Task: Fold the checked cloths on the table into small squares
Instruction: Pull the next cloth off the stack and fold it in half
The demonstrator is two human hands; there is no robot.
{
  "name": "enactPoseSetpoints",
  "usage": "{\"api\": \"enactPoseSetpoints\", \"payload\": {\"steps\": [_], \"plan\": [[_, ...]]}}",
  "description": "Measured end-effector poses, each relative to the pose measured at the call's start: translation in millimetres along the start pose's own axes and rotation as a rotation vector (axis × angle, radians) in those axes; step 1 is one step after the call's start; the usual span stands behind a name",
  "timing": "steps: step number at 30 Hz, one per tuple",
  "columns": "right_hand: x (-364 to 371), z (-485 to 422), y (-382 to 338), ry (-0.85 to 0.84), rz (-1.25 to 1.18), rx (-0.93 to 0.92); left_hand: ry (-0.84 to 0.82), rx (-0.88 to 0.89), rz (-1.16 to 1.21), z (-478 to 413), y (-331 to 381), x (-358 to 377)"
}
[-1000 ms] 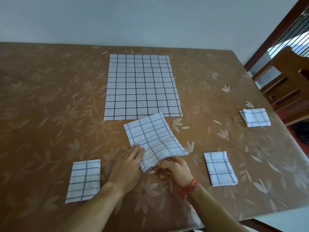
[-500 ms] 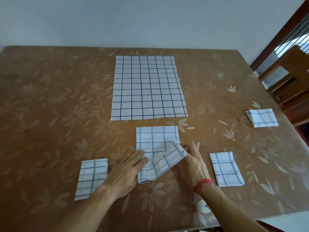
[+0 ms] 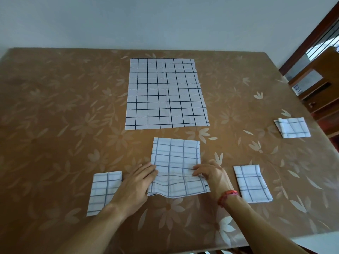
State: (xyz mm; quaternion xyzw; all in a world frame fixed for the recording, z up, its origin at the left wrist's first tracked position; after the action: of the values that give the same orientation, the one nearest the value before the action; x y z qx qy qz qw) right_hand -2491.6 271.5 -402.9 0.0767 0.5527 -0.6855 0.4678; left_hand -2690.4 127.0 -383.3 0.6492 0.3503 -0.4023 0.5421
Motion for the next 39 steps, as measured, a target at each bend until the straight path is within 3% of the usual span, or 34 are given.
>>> {"api": "enactPoseSetpoints", "payload": {"steps": [1,2,4,6,9,11,18,34,39], "plan": [[-1.8,2.5,6.9,0.071,0.134,0.01,0.021,-0.009,-0.013,-0.8,-0.6,-2.8],[5.3,0.7,10.9,-0.035,0.035,0.05,0.046,-0.015,-0.009,-1.4,-1.2,-5.5],[2.0,-3.2,-7.4,0.014,0.169,-0.071,0.094,-0.043,0.023,-3.4,-4.0,-11.0],[2.9,-20.5,15.1,0.015,0.381,0.019,0.134,-0.07,0.053,-5.6,-4.4,-17.6],[4.3,-17.8,6.6,-0.043,0.386,-0.023,0.198,-0.107,0.098,-11.0,-3.9,-26.7],[-10.7,-8.4,1.2,0.092,0.267,0.012,0.237,-0.163,0.132,-15.3,-8.2,-28.9],[-23.3,-4.0,-24.6,0.24,0.173,0.046,0.27,-0.363,0.166,-29.0,-31.7,-23.2],[-8.6,-15.5,-23.4,0.225,0.175,0.089,0.175,-0.273,-0.231,-42.9,-34.9,-15.1],[-14.5,-8.7,-31.9,0.301,0.187,0.111,0.108,-0.102,-0.269,-46.9,-31.1,-15.5]]}}
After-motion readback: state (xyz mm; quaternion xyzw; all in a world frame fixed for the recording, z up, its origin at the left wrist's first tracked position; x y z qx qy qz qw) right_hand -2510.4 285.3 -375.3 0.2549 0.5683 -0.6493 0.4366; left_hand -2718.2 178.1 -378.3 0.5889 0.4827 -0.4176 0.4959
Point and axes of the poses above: each hand's wrist, its own z-axis away from the middle knuckle, its own x-axis out of the palm, y = z × x, the point moved 8 cm from there along -z, towards the middle knuckle, and after that the axes turned 10 degrees about x, right-handed, at the moved point
